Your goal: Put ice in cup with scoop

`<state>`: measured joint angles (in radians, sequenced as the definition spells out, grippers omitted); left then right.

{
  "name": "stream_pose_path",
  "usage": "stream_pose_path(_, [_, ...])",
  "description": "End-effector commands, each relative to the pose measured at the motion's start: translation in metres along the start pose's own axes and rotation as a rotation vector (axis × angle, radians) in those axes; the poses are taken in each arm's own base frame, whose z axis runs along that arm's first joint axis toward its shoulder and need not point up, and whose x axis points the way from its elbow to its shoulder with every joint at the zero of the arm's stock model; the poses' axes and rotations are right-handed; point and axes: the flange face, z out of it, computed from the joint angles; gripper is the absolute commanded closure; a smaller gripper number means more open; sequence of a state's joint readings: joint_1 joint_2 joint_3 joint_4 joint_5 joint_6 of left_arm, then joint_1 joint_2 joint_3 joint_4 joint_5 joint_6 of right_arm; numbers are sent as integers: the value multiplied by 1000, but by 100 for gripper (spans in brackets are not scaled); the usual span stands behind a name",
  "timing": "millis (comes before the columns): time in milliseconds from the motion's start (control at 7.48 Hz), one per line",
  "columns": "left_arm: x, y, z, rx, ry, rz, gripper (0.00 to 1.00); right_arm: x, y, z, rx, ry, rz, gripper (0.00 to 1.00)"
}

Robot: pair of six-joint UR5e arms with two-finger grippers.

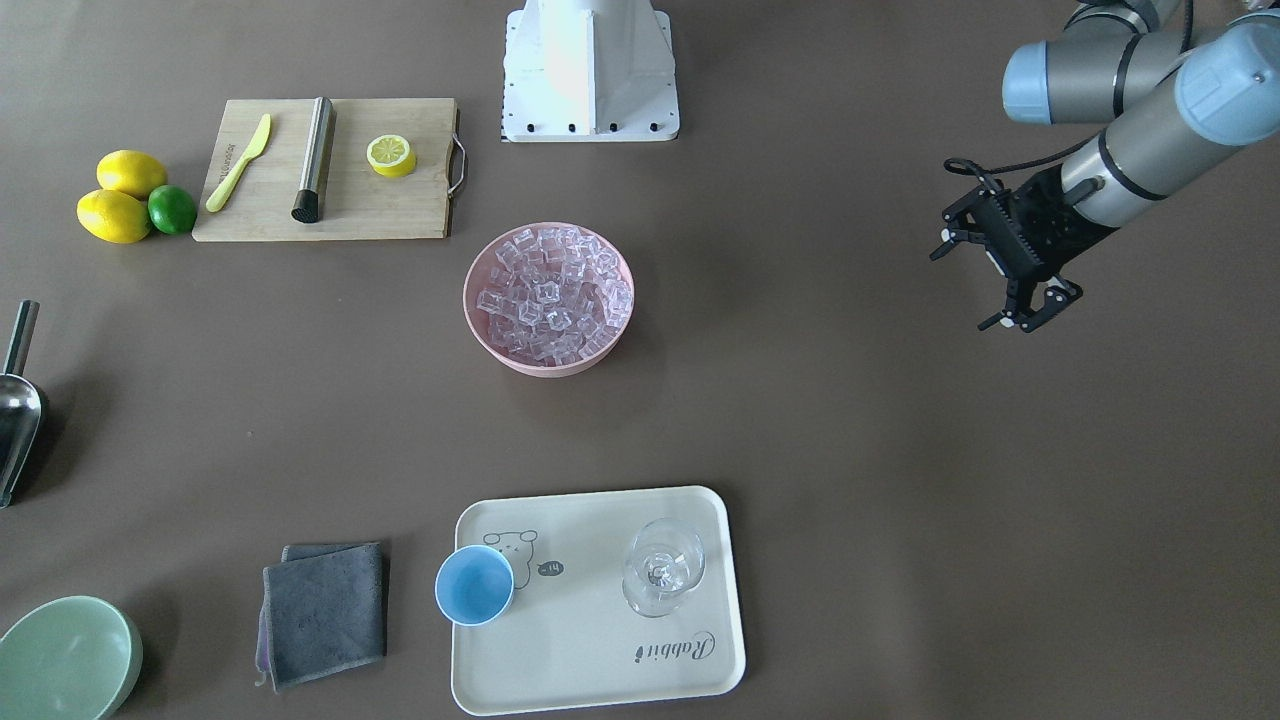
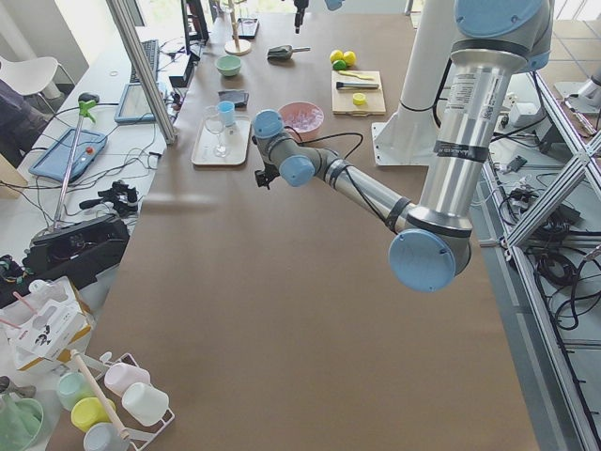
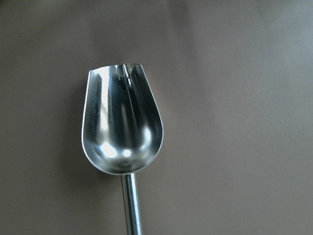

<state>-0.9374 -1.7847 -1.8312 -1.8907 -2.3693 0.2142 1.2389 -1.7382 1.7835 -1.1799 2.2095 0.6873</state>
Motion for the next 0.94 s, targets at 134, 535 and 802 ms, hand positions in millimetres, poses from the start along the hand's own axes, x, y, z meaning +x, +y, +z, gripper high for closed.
stream_pose_path(134, [35, -79, 90, 60, 26, 255, 2, -2, 34, 62, 67, -28, -33, 0])
stream_pose_path(535, [46, -97, 144, 104, -17, 370, 2, -19, 45, 84, 67, 7, -30, 10])
stream_pose_path(802, [65, -97, 168, 201, -14, 443, 2, -3, 50, 100, 80, -2, -48, 18])
